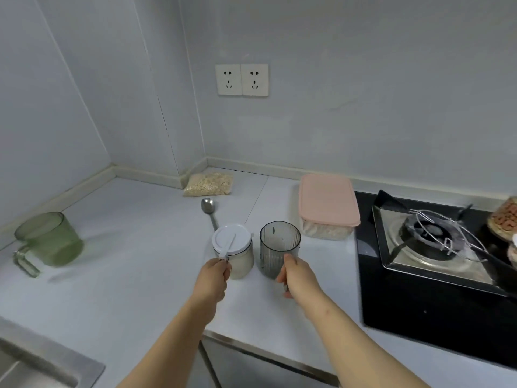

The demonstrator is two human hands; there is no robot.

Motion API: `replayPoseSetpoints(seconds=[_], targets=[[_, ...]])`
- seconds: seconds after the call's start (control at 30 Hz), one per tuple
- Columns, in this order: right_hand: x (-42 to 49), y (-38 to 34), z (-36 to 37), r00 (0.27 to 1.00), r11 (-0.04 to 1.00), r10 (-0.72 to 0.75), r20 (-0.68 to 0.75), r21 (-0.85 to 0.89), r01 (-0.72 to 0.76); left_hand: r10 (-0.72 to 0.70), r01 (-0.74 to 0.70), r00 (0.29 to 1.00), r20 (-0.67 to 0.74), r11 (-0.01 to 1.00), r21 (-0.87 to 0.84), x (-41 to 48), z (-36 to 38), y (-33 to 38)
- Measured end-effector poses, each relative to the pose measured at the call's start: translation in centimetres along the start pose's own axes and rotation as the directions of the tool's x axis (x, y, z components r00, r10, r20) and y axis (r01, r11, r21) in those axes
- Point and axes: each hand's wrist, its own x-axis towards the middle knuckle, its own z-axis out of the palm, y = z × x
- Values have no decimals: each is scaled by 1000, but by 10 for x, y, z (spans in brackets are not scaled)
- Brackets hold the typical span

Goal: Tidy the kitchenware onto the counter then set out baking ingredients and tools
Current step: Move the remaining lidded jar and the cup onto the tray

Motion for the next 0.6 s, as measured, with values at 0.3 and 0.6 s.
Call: replayPoseSetpoints(seconds=[0.3,0.6], targets=[[-86,22,-27,955,959,-16,-297,265,98,50,-60,989,139,996,69,-71,10,5],[-159,56,-108,882,888,133,-453,450,98,66,-93,933,352,994,59,-143,87,12]])
